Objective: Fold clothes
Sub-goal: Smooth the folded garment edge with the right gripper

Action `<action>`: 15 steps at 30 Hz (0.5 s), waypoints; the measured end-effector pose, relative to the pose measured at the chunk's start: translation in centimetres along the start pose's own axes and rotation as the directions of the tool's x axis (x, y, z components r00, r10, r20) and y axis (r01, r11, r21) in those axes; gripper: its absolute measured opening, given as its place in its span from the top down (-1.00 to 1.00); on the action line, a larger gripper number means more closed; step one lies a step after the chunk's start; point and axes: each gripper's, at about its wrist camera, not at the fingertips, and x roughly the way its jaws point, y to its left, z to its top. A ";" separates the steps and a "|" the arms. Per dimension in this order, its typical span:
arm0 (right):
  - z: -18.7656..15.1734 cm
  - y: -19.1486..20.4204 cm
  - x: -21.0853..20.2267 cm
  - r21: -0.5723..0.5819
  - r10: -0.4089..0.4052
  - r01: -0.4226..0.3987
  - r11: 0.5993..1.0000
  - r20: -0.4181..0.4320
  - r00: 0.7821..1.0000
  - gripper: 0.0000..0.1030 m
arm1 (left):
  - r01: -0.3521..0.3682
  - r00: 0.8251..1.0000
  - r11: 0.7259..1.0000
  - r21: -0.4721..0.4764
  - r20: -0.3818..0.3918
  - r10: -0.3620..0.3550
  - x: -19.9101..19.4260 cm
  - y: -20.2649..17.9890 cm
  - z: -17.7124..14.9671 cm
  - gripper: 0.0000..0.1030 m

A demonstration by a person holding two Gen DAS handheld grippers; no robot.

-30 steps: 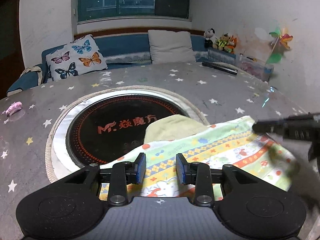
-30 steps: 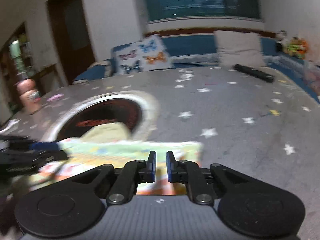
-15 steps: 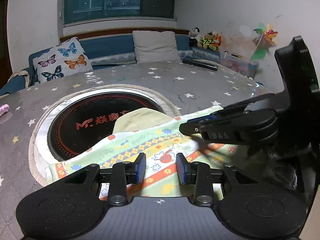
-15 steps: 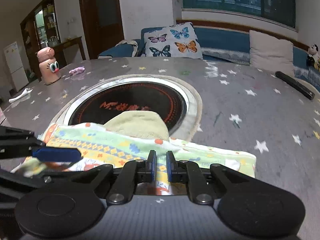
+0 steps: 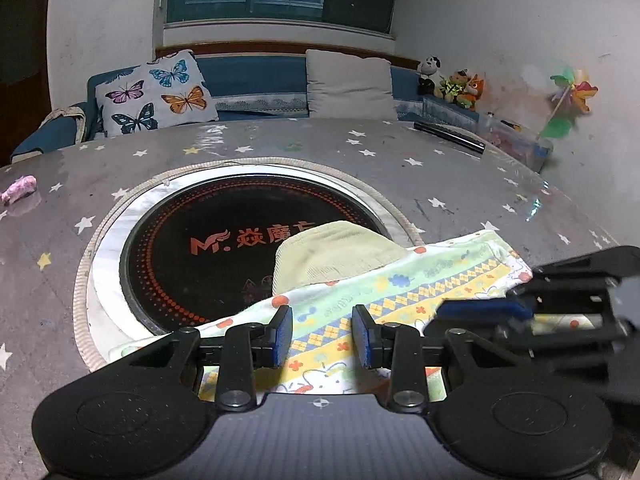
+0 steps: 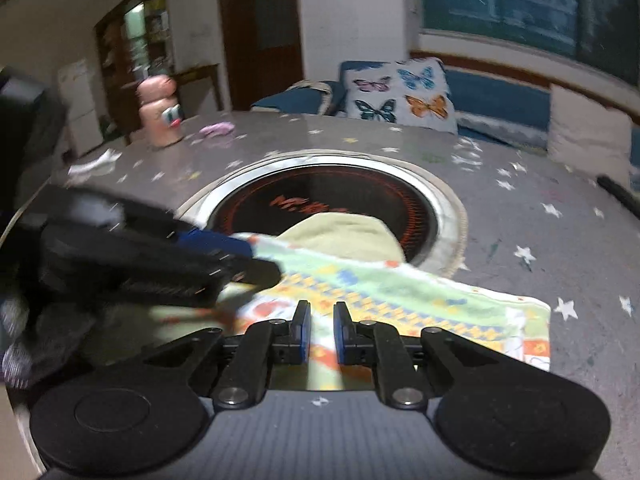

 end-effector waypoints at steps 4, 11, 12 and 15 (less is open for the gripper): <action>-1.2 2.1 -1.2 -0.083 -0.005 0.006 0.997 0.008 1.000 0.77 | -0.006 1.000 1.000 0.003 0.005 0.006 0.0 -0.1 -0.2 0.30; -3.7 5.5 -3.4 -0.188 -0.005 0.014 0.982 0.046 0.999 0.77 | -0.033 0.999 0.999 0.026 0.025 0.032 -0.2 -0.5 -0.4 0.30; -3.9 5.8 -3.7 -0.180 0.013 -0.006 0.984 0.039 0.999 0.77 | -0.037 0.999 0.999 0.030 0.030 0.036 -0.4 -0.6 -0.5 0.30; -4.3 6.0 -4.6 -0.161 0.037 -0.031 0.986 0.032 0.999 0.75 | -0.032 0.998 0.998 0.048 0.046 0.030 -1.6 -1.1 -1.0 0.30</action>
